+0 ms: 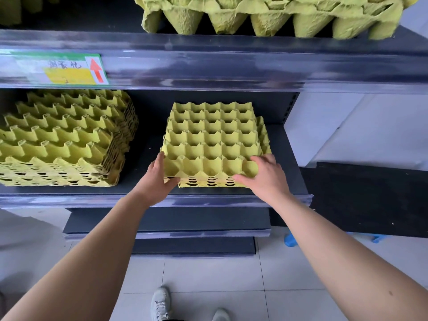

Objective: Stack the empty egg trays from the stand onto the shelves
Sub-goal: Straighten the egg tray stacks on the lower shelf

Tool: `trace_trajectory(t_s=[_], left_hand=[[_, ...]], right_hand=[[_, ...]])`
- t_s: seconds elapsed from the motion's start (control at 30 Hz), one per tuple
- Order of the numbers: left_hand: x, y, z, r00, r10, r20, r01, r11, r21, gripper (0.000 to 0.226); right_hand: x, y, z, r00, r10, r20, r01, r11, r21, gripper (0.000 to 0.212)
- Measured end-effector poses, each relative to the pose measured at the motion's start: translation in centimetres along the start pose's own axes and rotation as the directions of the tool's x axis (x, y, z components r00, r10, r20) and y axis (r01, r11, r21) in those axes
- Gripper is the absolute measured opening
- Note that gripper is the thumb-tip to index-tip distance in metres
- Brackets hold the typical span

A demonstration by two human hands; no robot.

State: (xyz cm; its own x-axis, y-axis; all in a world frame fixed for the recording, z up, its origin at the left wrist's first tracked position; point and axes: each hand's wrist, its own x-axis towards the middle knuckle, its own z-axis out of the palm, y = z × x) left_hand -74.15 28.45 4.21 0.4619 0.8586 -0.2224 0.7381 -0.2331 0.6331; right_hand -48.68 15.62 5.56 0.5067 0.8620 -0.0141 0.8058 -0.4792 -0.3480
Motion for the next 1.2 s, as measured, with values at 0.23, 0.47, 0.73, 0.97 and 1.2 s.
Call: trace_trajectory(t_s=[0.23, 0.47, 0.73, 0.97, 1.2], left_hand=[[1.2, -0.1, 0.7, 0.995, -0.097, 0.008, 0.098, 0.988, -0.12, 0.097], [0.8, 0.1, 0.7, 0.994, -0.087, -0.064, 0.069, 0.967, -0.246, 0.095], [-0.3, 2.4, -0.3, 0.976, -0.072, -0.204, -0.011, 0.926, -0.377, 0.098], [-0.7, 5.1, 2.4, 0.966, -0.013, -0.26, -0.066, 0.954, -0.293, 0.089], [-0.2, 5.2, 4.8, 0.985, -0.072, -0.155, 0.038, 0.976, -0.212, 0.089]], right_hand=[[0.4, 1.1, 0.5, 0.989, 0.072, 0.127, -0.112, 0.93, 0.351, 0.103], [0.9, 1.2, 0.4, 0.976, 0.095, 0.195, -0.182, 0.85, 0.495, 0.104], [1.1, 1.7, -1.3, 0.992, 0.077, 0.098, -0.122, 0.775, 0.62, 0.099], [0.8, 4.8, -3.3, 0.994, 0.076, 0.073, -0.104, 0.794, 0.598, 0.089], [0.8, 6.8, -1.7, 0.968, 0.092, 0.235, -0.199, 0.85, 0.489, 0.1]])
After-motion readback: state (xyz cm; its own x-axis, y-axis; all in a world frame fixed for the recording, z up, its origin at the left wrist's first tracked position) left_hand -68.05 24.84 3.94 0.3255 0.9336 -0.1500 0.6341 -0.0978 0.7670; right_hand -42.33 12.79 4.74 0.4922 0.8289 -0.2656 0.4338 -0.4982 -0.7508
